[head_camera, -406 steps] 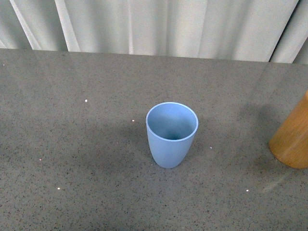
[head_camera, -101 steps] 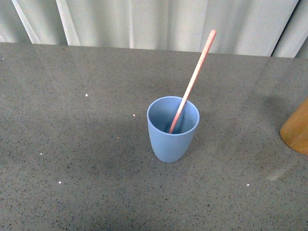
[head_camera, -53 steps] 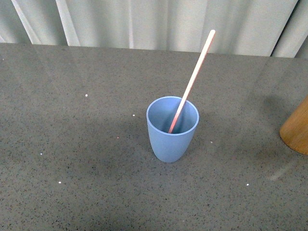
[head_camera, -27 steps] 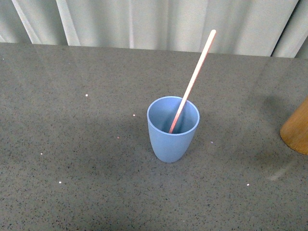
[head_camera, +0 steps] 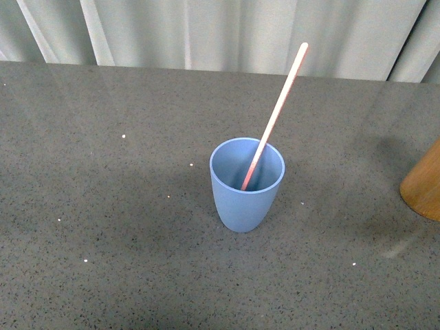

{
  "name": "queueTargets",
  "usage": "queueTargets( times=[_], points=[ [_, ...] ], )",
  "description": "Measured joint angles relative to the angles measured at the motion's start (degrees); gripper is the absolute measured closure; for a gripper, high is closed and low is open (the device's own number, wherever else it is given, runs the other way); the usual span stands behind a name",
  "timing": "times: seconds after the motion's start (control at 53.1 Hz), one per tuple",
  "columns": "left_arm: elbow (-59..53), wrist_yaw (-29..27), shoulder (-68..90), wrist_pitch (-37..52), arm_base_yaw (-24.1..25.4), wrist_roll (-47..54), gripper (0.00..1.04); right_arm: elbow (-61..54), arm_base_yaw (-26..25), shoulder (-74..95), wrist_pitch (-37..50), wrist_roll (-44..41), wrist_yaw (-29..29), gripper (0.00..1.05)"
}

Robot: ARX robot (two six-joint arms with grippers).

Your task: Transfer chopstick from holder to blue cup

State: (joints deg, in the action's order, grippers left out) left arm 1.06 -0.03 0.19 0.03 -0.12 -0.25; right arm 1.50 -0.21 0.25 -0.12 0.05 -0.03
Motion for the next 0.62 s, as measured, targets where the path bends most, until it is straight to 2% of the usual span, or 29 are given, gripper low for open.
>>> queueTargets(
  times=[0.226,0.414,0.621],
  points=[
    [0.00,0.00,0.00,0.00,0.00,0.00,0.07,0.00,0.00,0.00,0.00,0.00,0.00,0.54],
    [0.00,0.00,0.00,0.00,0.00,0.02,0.07,0.00,0.00,0.00,0.00,0.04,0.00,0.09],
    [0.00,0.00,0.00,0.00,0.00,0.02,0.07,0.00,0.00,0.00,0.00,0.04,-0.02,0.10]
  ],
)
